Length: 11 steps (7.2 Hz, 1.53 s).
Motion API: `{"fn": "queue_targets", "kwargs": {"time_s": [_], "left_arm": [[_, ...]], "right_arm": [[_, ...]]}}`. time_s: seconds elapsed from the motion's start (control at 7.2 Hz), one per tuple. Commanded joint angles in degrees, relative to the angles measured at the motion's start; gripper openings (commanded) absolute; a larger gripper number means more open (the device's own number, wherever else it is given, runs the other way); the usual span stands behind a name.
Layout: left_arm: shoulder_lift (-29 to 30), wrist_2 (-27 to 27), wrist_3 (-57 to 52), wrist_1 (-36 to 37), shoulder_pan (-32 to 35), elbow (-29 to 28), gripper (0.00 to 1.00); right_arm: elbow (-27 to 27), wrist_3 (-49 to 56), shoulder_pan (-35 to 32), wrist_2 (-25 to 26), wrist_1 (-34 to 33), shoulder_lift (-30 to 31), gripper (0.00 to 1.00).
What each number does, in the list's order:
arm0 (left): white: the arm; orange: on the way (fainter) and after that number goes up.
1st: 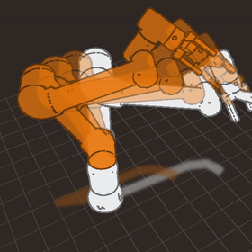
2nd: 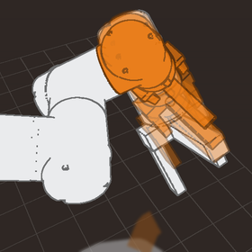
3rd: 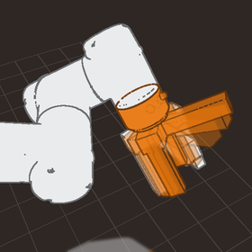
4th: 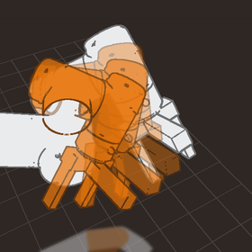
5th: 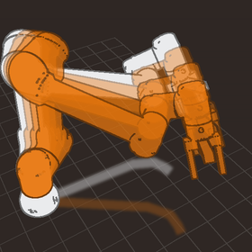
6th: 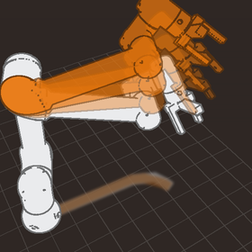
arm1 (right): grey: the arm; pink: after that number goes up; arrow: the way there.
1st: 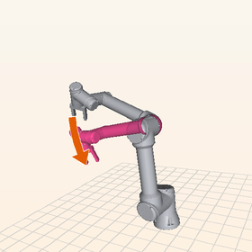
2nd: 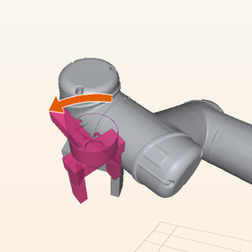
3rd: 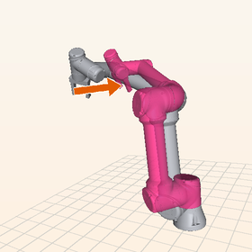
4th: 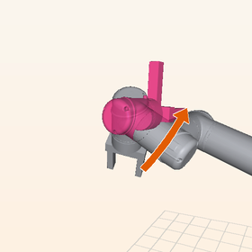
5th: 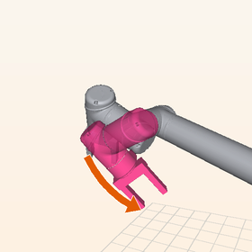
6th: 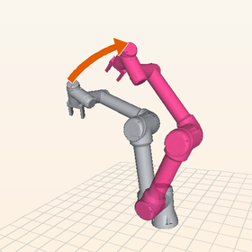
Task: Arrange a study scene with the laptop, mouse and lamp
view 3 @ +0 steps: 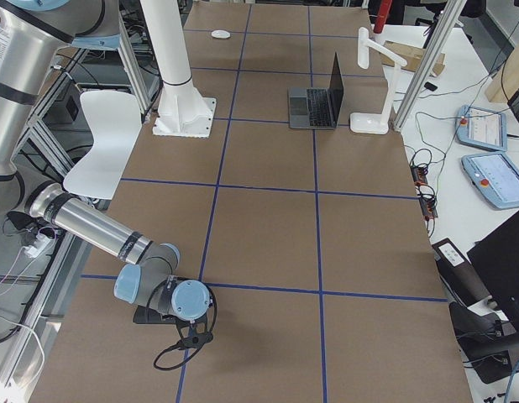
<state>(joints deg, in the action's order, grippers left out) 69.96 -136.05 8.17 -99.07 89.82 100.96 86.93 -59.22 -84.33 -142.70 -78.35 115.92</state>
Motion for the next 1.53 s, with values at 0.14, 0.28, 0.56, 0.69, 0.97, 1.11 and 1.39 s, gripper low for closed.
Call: {"fn": "queue_targets", "kwargs": {"time_s": [0.14,0.28,0.56,0.69,0.97,1.11,1.39], "left_arm": [[0.1,0.0,0.0,-0.1,0.0,-0.5,1.00],[0.1,0.1,0.0,-0.1,0.0,-0.4,1.00],[0.1,0.1,0.0,-0.1,0.0,-0.4,1.00],[0.0,0.1,0.0,-0.1,0.0,-0.5,1.00],[0.0,0.0,0.0,-0.2,0.0,-0.4,1.00],[0.0,0.1,0.0,-0.1,0.0,-0.5,1.00],[0.0,0.1,0.0,-0.1,0.0,-0.5,1.00]], "right_arm": [[-2.6,0.4,3.5,2.5,-0.8,-3.1,0.93],[-3.1,0.9,3.6,2.6,-0.8,-2.2,0.90],[-4.0,0.9,3.6,2.8,-0.8,-0.1,0.88],[-4.3,1.5,3.7,2.8,-0.8,0.3,0.87],[-4.4,1.6,3.8,3.9,-0.8,0.0,0.85],[-4.4,1.6,4.0,4.0,-0.8,0.0,0.83],[-4.5,1.6,4.3,4.0,-0.8,0.0,0.73]]}}
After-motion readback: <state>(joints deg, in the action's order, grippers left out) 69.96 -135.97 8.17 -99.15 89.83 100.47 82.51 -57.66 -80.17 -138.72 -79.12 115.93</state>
